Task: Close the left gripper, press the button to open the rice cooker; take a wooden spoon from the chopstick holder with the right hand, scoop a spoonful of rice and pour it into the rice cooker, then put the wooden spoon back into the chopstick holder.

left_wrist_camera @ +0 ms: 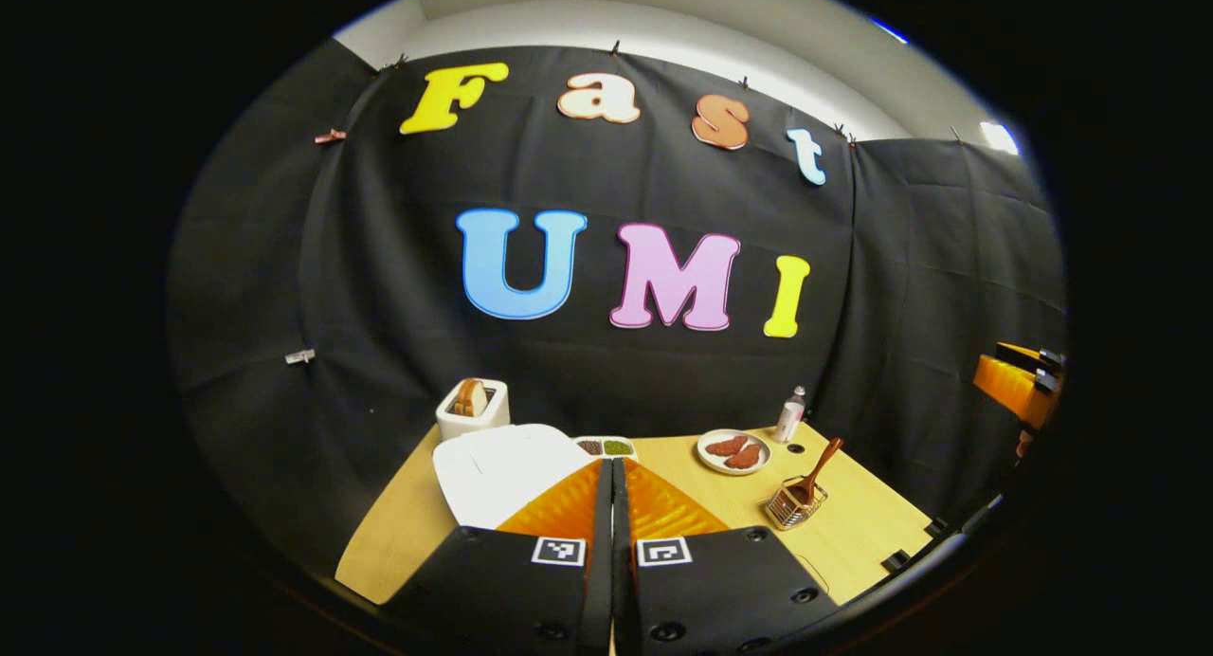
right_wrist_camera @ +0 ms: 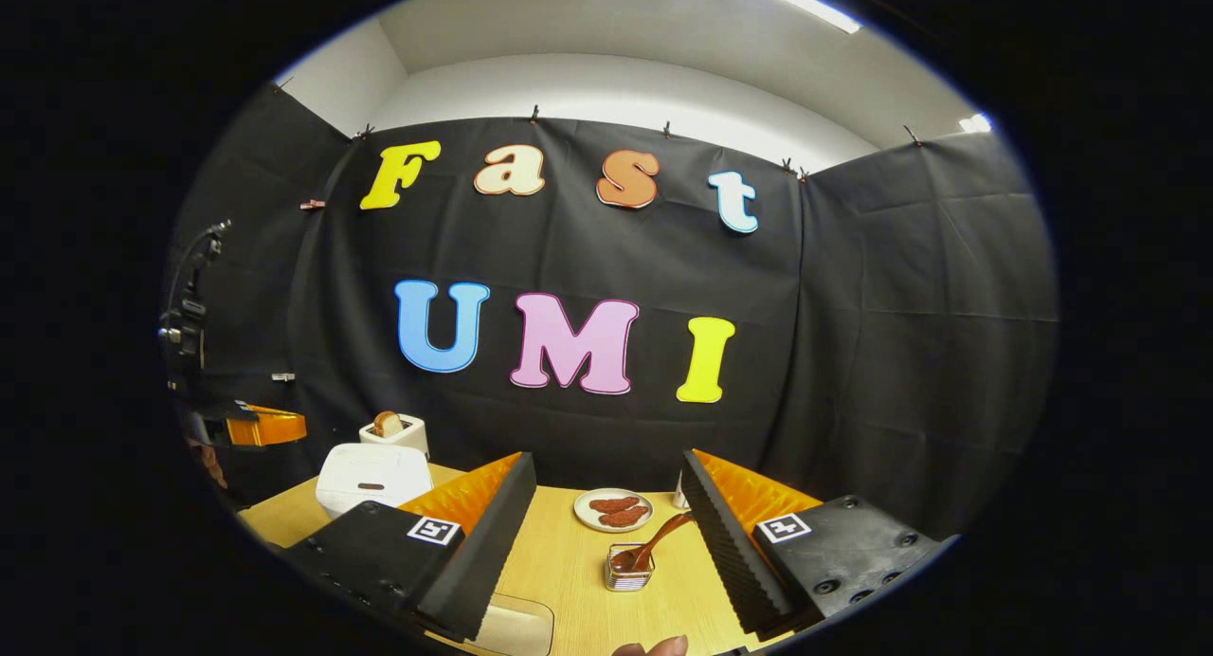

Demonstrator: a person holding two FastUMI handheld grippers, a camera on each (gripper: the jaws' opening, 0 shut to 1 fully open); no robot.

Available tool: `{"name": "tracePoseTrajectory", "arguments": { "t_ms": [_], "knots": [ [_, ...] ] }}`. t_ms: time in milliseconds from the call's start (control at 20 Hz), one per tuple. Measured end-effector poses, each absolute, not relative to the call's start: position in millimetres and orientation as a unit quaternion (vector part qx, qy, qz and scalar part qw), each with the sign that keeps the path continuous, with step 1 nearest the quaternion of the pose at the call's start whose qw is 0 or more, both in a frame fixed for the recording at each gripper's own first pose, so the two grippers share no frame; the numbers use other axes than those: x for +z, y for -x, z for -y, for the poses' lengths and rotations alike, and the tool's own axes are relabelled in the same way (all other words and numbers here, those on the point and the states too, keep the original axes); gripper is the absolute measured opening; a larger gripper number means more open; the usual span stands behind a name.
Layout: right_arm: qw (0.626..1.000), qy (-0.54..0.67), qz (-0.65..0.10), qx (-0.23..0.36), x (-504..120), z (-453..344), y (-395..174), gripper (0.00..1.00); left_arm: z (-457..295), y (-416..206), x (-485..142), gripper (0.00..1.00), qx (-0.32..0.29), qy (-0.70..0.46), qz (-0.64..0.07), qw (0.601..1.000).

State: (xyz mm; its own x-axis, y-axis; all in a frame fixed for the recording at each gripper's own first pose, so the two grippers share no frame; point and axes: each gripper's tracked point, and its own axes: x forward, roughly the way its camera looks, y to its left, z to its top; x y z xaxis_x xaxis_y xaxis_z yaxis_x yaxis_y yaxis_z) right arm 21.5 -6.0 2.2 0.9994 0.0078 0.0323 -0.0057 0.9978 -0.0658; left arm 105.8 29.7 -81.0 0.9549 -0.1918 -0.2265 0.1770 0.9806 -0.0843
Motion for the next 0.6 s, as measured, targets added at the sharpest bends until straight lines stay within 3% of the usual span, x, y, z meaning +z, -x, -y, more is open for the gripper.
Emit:
{"name": "tracePoseTrajectory", "arguments": {
  "t_ms": [600],
  "knots": [
    [0.999,0.04,0.004,-0.019,-12.2,42.8,-45.6,0.98,-67.9,-216.0,-193.5,0.06,-0.107,0.041,-0.249,0.962]
  ]
}}
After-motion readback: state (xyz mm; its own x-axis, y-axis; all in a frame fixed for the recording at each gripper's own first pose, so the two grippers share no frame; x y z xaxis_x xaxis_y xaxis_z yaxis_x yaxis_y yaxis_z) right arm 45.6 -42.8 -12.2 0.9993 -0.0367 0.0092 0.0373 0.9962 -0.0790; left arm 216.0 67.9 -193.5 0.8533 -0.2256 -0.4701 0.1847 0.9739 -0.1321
